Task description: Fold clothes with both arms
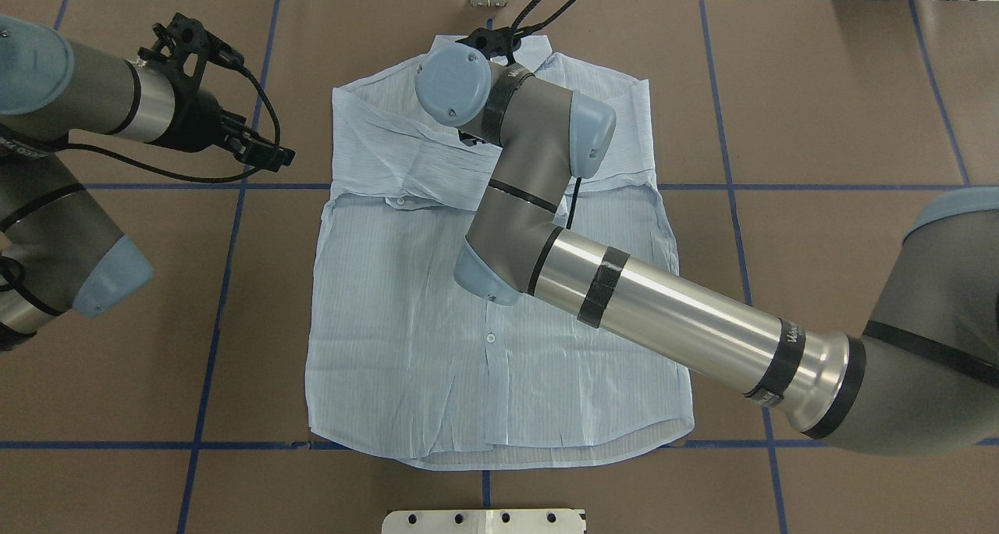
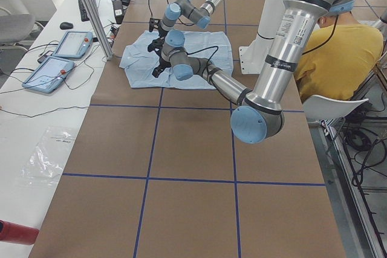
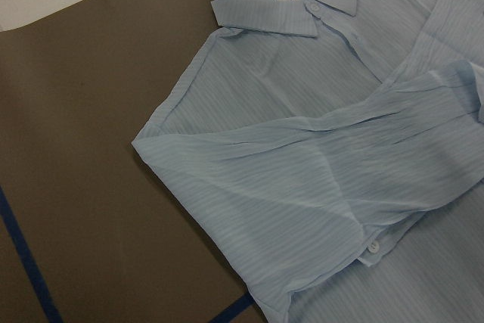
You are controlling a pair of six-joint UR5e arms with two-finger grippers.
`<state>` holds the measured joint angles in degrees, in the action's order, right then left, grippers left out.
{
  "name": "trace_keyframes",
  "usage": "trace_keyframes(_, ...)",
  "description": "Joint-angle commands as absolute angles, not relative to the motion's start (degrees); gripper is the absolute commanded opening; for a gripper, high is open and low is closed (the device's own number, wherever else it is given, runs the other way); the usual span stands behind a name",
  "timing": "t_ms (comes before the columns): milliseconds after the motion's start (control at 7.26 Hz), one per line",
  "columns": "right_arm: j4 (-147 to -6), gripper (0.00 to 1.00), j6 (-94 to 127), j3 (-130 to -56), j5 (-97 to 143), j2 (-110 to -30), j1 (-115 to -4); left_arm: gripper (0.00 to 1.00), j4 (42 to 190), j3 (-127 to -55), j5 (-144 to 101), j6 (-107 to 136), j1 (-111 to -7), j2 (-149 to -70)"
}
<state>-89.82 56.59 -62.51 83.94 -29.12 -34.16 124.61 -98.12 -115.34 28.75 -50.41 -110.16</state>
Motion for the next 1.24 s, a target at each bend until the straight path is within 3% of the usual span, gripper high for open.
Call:
trace_keyframes(0, -90.3, 1.00, 53.2, -59.8, 81.6, -28.9, -32.8, 1.00, 124.7, -98.1, -115.3, 28.7, -50.4, -110.0)
trace_keyframes(826, -94.0, 1.00, 48.5, -59.7, 80.4, -30.6, -32.3, 1.00, 124.8, -98.0, -115.3, 28.9, -50.3, -110.0)
trace_keyframes(1101, -101.2, 1.00, 40.1, -61.4, 79.1, -31.4, -33.9, 1.00, 124.8, -97.8, -115.3, 29.2, -50.3, -110.0)
